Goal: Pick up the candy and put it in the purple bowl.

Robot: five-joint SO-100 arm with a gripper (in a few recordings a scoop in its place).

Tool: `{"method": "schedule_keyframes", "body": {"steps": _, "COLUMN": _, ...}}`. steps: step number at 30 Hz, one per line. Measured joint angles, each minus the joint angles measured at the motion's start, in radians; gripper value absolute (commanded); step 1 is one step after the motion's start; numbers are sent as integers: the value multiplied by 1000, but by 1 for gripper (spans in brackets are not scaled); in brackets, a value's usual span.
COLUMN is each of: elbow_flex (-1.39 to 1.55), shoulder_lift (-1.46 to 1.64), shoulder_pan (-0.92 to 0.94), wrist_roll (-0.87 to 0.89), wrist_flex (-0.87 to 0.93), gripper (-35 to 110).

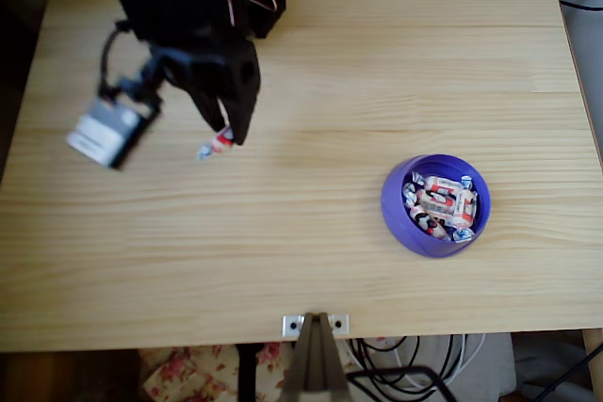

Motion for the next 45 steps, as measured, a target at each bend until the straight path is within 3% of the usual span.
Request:
{"method": "schedule_keyframes", "body": {"steps": 6, "elbow_flex": 0, "shoulder_lift": 224, "shoulder_pan": -129, "wrist_roll": -17, "wrist_flex": 14, "gripper": -1}}
{"method": "schedule_keyframes", "body": {"steps": 16, "elbow_flex": 2, "shoulder_lift": 199, "shoulder_pan": -387, "wrist_roll": -11, "wrist_flex": -137, "gripper": -1}}
{"method": "schedule_keyframes", "body": {"steps": 28, "elbow_flex": -118, "shoulder_lift": -219, "shoulder_pan": -549, "wrist_roll": 8, "wrist_flex": -390, "gripper": -1}}
{"method": "schedule_keyframes", "body": {"steps": 45, "elbow_flex": -322, "shoulder_lift": -661, "shoulder_pan": -571, "wrist_roll": 37, "wrist_flex": -701, "gripper": -1}}
